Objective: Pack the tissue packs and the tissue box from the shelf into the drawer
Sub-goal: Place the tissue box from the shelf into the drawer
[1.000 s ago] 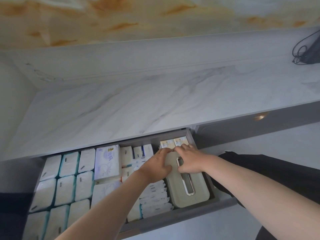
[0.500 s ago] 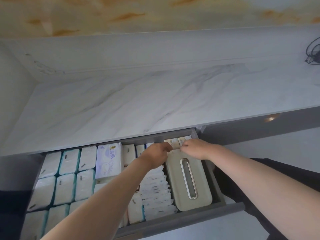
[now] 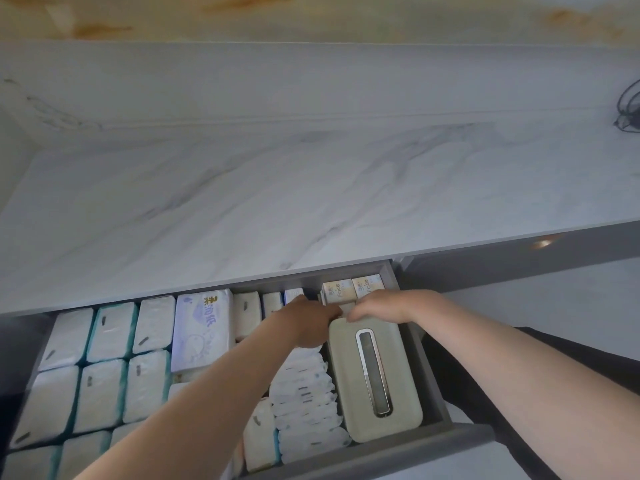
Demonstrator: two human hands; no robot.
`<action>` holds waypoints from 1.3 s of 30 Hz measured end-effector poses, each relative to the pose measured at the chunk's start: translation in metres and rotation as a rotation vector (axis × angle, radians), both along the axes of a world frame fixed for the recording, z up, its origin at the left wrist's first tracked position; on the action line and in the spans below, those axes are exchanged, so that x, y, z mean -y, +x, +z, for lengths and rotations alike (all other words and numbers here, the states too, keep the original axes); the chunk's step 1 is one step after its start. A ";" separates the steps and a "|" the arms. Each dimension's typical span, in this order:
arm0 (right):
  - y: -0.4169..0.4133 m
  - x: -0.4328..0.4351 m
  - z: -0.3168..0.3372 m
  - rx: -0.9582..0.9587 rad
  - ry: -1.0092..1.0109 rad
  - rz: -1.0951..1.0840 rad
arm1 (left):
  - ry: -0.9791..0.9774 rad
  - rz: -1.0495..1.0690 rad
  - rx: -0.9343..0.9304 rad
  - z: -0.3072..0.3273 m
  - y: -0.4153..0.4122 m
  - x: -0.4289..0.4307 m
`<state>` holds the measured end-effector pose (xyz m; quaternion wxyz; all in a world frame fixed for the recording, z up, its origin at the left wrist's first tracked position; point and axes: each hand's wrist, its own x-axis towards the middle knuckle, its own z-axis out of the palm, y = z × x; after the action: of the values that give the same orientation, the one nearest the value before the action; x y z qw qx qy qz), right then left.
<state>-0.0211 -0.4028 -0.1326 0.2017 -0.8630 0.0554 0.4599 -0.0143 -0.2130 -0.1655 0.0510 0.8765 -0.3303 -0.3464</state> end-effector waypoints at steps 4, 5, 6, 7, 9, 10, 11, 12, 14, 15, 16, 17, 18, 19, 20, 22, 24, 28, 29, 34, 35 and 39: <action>0.004 -0.002 -0.003 -0.046 0.026 -0.060 | 0.062 0.010 -0.002 0.000 -0.003 0.000; 0.004 -0.003 -0.004 -0.046 -0.002 -0.031 | 0.051 0.034 -0.027 0.001 -0.003 0.000; 0.003 -0.004 -0.004 -0.044 -0.033 0.012 | 0.029 0.057 -0.058 0.005 -0.004 -0.001; 0.004 -0.005 -0.005 -0.038 -0.059 0.058 | 0.003 0.084 -0.079 0.009 -0.005 -0.001; 0.004 -0.006 -0.003 -0.020 -0.088 0.120 | -0.079 0.115 -0.072 0.015 -0.007 0.000; 0.005 -0.006 -0.001 -0.010 -0.095 0.128 | -0.131 0.144 -0.072 0.017 -0.009 -0.002; 0.005 -0.007 0.000 -0.004 -0.096 0.125 | -0.166 0.174 -0.088 0.015 -0.010 -0.004; 0.004 -0.007 0.001 -0.002 -0.093 0.119 | -0.159 0.189 -0.116 0.015 -0.012 -0.006; 0.003 -0.008 -0.001 -0.018 -0.087 0.138 | -0.090 0.149 -0.162 0.014 -0.014 -0.009; 0.003 -0.009 -0.001 -0.032 -0.085 0.162 | -0.058 0.124 -0.173 0.014 -0.015 -0.010; 0.003 -0.009 0.000 -0.045 -0.083 0.191 | -0.034 0.115 -0.182 0.016 -0.015 -0.009; 0.004 -0.009 0.003 -0.050 -0.077 0.217 | -0.039 0.115 -0.185 0.016 -0.015 -0.009; 0.006 -0.008 0.007 -0.047 -0.064 0.228 | -0.054 0.132 -0.187 0.018 -0.014 -0.009; 0.007 -0.007 0.012 -0.037 -0.047 0.221 | -0.088 0.159 -0.194 0.016 -0.012 -0.010; 0.008 -0.005 0.017 -0.020 -0.029 0.209 | -0.124 0.205 -0.215 0.018 -0.011 -0.010; 0.009 -0.002 0.025 0.019 0.007 0.198 | -0.236 0.315 -0.283 0.019 -0.010 -0.012; 0.009 0.004 0.032 0.067 0.061 0.156 | -0.390 0.460 -0.374 0.023 -0.012 -0.013; 0.001 0.020 0.048 0.136 0.180 0.015 | -0.657 0.723 -0.581 0.036 -0.024 -0.019; -0.001 0.023 0.053 0.143 0.197 -0.017 | -0.688 0.730 -0.613 0.041 -0.028 -0.021; -0.022 0.031 0.084 0.177 0.349 -0.184 | -0.731 0.701 -0.661 0.068 -0.047 -0.020; -0.027 0.032 0.090 0.194 0.381 -0.226 | -0.746 0.737 -0.669 0.073 -0.049 -0.018; -0.050 0.034 0.098 0.196 0.596 -0.547 | -0.792 0.871 -0.713 0.088 -0.060 -0.016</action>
<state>-0.0710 -0.4366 -0.0343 0.5617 -0.7600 0.1277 0.3009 -0.0740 -0.1969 -0.0779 0.6076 0.6772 -0.0127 -0.4148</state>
